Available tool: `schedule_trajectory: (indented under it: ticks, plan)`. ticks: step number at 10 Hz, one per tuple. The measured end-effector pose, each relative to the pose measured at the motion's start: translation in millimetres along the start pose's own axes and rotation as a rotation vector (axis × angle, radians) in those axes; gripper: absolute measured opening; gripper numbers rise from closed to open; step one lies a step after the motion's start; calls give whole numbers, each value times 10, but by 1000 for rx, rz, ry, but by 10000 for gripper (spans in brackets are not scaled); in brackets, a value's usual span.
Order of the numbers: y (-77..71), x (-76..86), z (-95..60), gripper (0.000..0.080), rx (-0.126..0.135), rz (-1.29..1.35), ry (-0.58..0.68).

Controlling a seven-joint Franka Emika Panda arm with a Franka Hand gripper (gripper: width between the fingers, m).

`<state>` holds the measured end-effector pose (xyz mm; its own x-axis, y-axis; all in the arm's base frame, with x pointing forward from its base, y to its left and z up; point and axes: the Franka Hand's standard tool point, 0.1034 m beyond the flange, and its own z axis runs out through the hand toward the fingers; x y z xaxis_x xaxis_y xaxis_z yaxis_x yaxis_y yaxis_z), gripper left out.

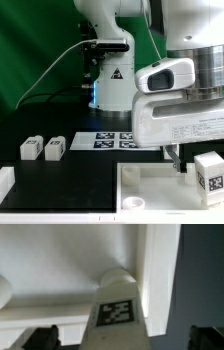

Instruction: Assemble one leg

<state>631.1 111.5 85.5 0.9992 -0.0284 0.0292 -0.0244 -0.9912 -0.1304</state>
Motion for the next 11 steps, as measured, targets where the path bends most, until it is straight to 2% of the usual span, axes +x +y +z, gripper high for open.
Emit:
schedule_trajectory:
  ticks: [2,4,5,6,11]
  plan:
    - [1,-3,5,648,0,41,0]
    - [-1,-4,6,374,2,62,0]
    - [-6,-5,6,374,5,194,0]
    - [-5,-4,6,291,6,270,0]
    - [-76,-46,39,291,-2,1042,51]
